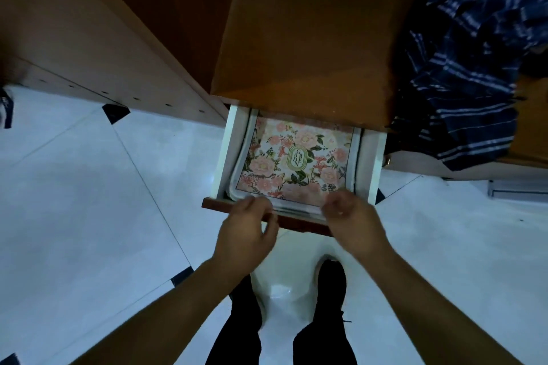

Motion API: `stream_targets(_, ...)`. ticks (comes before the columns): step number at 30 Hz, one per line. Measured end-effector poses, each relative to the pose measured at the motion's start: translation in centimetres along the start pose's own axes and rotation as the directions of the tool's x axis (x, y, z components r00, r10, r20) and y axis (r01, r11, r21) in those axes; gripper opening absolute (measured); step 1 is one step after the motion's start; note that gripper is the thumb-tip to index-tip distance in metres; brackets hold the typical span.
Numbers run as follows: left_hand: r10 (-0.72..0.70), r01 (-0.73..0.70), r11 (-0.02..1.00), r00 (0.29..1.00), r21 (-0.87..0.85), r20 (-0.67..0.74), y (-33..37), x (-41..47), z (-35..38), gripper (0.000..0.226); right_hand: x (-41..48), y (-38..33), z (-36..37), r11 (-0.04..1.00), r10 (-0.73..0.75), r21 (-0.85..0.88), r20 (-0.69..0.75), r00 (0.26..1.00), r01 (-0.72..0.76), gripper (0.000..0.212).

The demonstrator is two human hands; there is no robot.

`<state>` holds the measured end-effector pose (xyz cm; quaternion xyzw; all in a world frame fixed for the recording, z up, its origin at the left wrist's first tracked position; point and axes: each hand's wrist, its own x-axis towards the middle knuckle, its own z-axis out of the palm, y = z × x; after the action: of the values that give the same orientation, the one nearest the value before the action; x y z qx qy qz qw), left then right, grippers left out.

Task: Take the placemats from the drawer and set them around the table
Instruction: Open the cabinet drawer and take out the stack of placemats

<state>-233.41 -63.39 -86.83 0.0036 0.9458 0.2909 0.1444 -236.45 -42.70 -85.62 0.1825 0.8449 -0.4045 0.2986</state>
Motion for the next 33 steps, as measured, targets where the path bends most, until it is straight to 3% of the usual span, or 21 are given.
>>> stream_targets(3, -0.26, 0.26, 0.966, 0.965, 0.006, 0.02, -0.5, 4.5, -0.1, 0.038, 3.1, 0.1, -1.3, 0.973, 0.23, 0.03, -0.024, 0.973, -0.229, 0.028)
stream_targets(6, -0.555, 0.549, 0.832, 0.816, 0.082, 0.163, -0.9, 7.9, 0.7, 0.059, 5.4, 0.1, -0.9, 0.933, 0.357, 0.043, 0.023, 0.934, -0.358, 0.061)
stream_targets(8, -0.65, 0.64, 0.758, 0.729, 0.125, 0.215, -0.8, 8.9, 1.3, 0.069, 6.4, -0.1, -0.2, 0.916, 0.401, -0.006, 0.07, 0.914, -0.401, 0.077)
stream_targets(17, -0.771, 0.704, 0.637, 0.58, 0.313, 0.264, -0.6, 10.5, 2.5, 0.094, 6.6, 1.5, 1.1, 0.853, 0.519, -0.023, 0.137, 0.844, -0.521, 0.069)
stream_targets(20, -0.788, 0.743, 0.615, 0.569, 0.264, 0.236, -0.9, 10.6, 3.1, 0.091, 6.2, 1.6, 0.9, 0.868, 0.493, -0.023, 0.16, 0.855, -0.496, 0.066)
stream_targets(23, -0.776, 0.751, 0.631, 0.611, 0.194, 0.159, -1.1, 10.0, 3.6, 0.085, 6.1, 2.1, 1.1, 0.883, 0.463, 0.005, 0.164, 0.871, -0.47, 0.064)
stream_targets(29, -0.788, 0.792, 0.601, 0.609, -0.103, 0.09, -0.8, 10.1, 3.7, 0.071, 5.4, 2.7, 1.3, 0.903, 0.405, 0.086, 0.148, 0.902, -0.42, 0.035)
stream_targets(33, -0.778, 0.774, 0.612, 0.626, -0.16, 0.052, -1.3, 9.9, 4.1, 0.069, 5.2, 2.8, 1.6, 0.892, 0.427, 0.093, 0.146, 0.892, -0.443, 0.054)
